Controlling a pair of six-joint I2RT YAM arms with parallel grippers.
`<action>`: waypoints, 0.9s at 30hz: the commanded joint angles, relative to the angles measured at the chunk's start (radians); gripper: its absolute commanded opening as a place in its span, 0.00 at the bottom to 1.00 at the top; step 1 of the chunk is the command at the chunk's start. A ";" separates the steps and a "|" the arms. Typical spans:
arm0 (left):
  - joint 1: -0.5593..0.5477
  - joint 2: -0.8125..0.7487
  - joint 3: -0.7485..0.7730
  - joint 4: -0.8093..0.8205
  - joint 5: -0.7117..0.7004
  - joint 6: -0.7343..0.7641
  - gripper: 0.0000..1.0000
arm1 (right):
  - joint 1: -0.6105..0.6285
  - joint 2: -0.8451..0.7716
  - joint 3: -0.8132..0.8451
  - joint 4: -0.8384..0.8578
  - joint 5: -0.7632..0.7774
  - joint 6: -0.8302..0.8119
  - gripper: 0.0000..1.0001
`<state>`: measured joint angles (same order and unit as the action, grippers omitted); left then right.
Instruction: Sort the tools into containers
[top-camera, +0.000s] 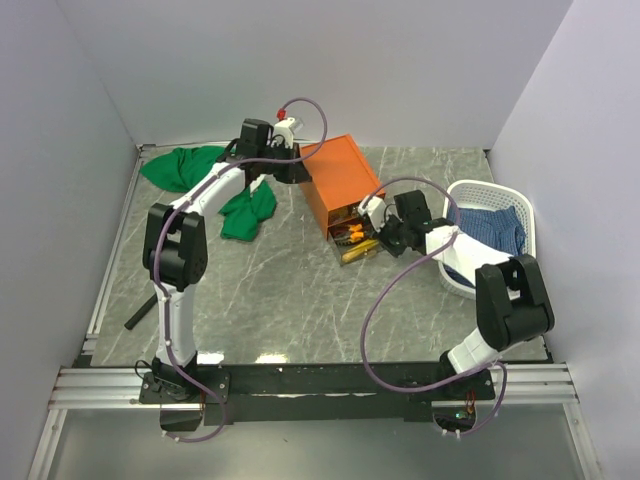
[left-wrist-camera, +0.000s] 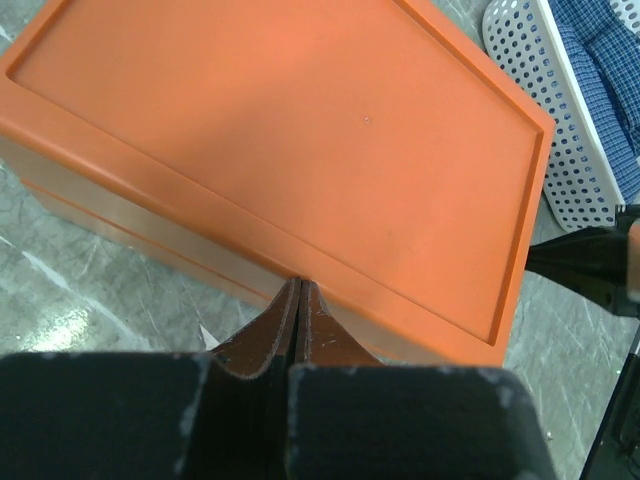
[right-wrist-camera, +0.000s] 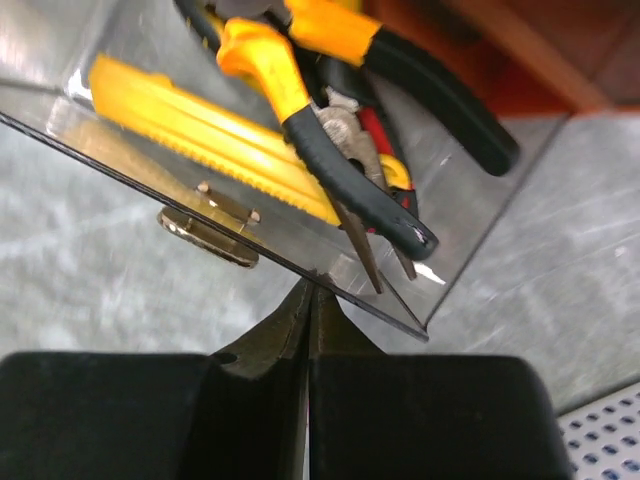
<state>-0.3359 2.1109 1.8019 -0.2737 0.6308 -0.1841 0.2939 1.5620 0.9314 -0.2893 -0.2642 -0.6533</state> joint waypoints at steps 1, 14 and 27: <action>-0.037 0.052 0.037 -0.015 -0.006 0.037 0.01 | -0.002 0.041 0.073 0.225 -0.009 0.161 0.04; -0.054 0.041 0.013 -0.024 -0.011 0.048 0.01 | -0.007 0.155 0.175 0.376 0.158 0.463 0.06; -0.061 -0.110 -0.003 -0.015 -0.049 0.037 0.23 | -0.024 0.098 0.172 0.299 0.215 0.531 0.00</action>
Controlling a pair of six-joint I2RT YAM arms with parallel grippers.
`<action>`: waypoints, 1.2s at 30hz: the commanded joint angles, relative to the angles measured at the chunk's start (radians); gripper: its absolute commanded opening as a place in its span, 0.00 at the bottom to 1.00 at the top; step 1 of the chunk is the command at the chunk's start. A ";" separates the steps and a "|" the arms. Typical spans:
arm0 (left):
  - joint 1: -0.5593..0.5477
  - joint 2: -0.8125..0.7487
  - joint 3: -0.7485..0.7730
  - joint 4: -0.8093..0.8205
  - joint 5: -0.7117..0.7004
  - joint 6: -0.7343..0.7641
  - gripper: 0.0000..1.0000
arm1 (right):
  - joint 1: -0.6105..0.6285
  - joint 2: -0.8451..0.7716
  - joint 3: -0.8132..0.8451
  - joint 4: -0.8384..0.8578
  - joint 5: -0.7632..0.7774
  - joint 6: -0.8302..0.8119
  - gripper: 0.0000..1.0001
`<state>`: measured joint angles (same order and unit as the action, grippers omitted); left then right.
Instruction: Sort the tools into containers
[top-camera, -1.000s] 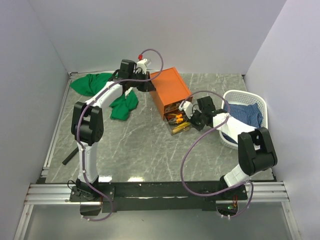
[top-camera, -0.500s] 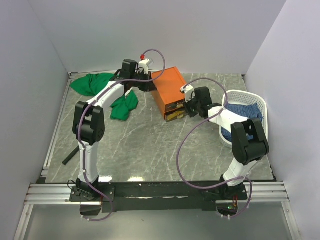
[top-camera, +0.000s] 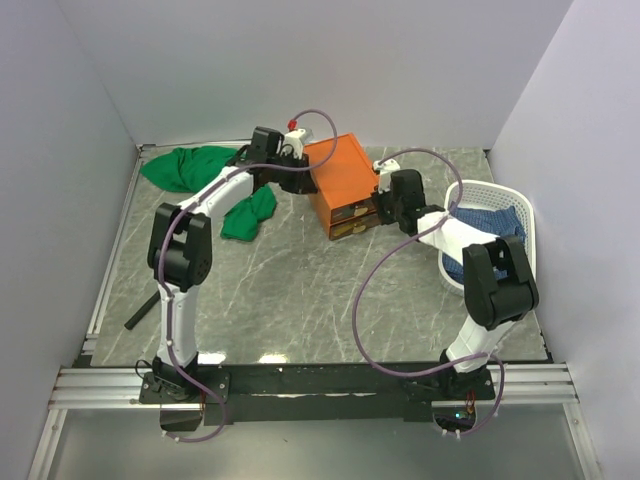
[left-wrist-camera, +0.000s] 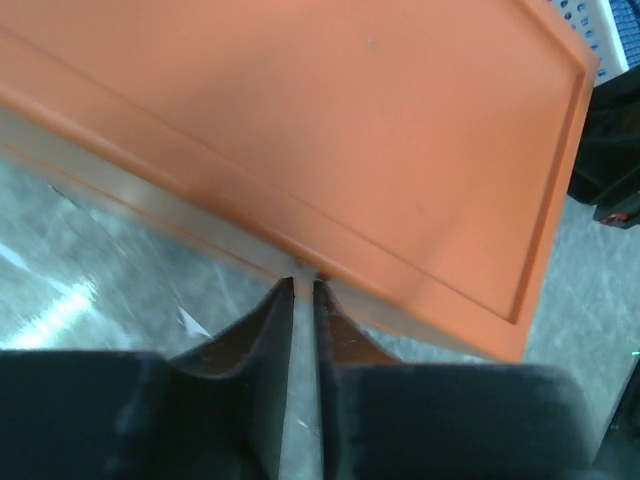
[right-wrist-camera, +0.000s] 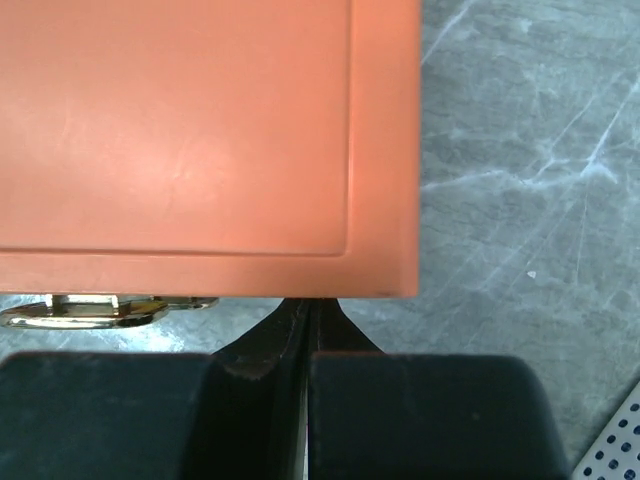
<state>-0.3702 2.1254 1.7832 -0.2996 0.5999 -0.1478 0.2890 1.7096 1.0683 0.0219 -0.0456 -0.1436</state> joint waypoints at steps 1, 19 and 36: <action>-0.024 -0.162 0.018 -0.005 -0.053 0.014 0.43 | -0.019 -0.098 0.019 -0.058 -0.013 0.016 0.01; 0.663 -0.539 -0.473 -0.808 -0.402 1.103 0.72 | -0.022 -0.278 -0.027 -0.318 -0.151 0.032 0.68; 0.843 -0.558 -0.743 -0.656 -0.486 1.211 0.70 | -0.031 -0.203 0.050 -0.339 -0.181 -0.014 0.68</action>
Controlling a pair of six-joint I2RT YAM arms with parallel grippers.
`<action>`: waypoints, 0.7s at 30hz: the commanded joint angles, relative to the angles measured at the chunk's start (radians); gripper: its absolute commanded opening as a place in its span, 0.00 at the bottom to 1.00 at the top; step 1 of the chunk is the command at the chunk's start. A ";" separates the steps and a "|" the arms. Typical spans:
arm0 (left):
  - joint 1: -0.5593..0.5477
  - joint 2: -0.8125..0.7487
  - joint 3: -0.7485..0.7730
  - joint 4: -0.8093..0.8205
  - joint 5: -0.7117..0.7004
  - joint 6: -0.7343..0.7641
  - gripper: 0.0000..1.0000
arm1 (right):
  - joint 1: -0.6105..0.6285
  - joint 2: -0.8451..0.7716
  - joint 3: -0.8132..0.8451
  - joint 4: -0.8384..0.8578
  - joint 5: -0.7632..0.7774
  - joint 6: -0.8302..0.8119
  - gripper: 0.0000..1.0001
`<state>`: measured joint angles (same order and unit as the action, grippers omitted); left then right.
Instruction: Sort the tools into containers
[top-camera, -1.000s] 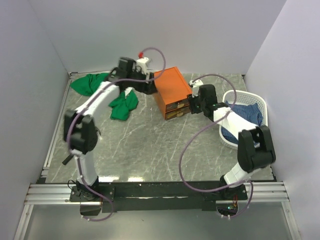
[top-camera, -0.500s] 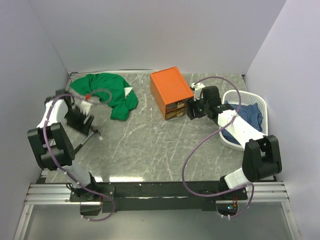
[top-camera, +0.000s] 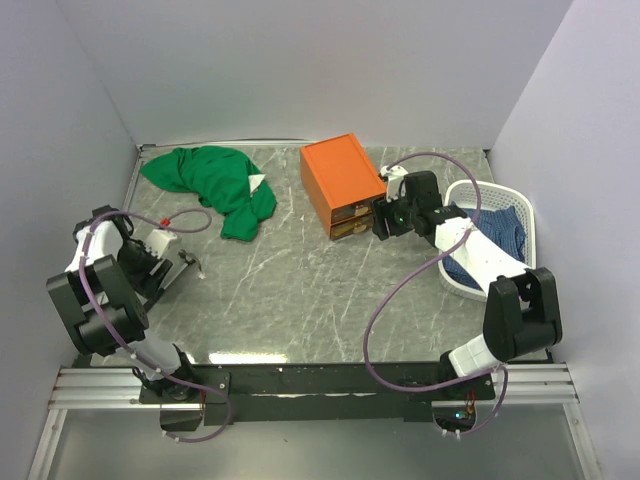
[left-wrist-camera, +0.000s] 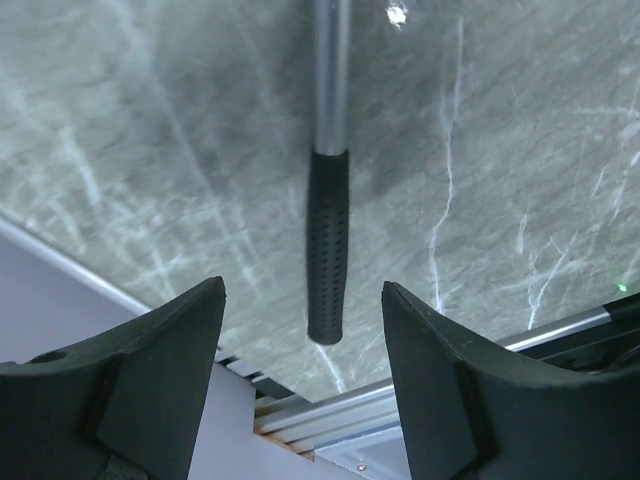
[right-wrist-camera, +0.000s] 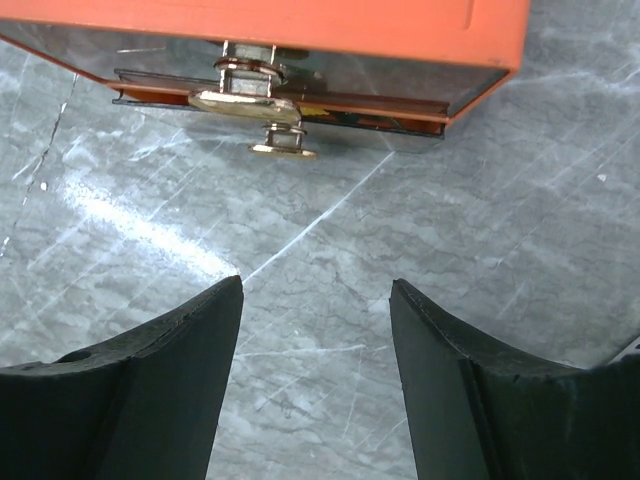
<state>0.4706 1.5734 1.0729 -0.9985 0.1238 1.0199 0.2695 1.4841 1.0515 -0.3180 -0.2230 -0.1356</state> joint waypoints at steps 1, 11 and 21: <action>0.002 0.003 -0.042 0.055 -0.018 0.042 0.69 | -0.012 0.025 0.071 -0.004 -0.003 -0.022 0.68; -0.023 0.000 -0.186 0.248 -0.046 0.014 0.55 | -0.015 0.036 0.102 -0.018 0.008 -0.039 0.68; -0.095 -0.079 -0.272 0.224 0.013 -0.017 0.01 | -0.046 -0.008 0.133 -0.092 0.016 -0.101 0.68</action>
<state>0.4053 1.5188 0.8158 -0.7429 0.0532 1.0233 0.2440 1.5135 1.1221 -0.3691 -0.2180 -0.1959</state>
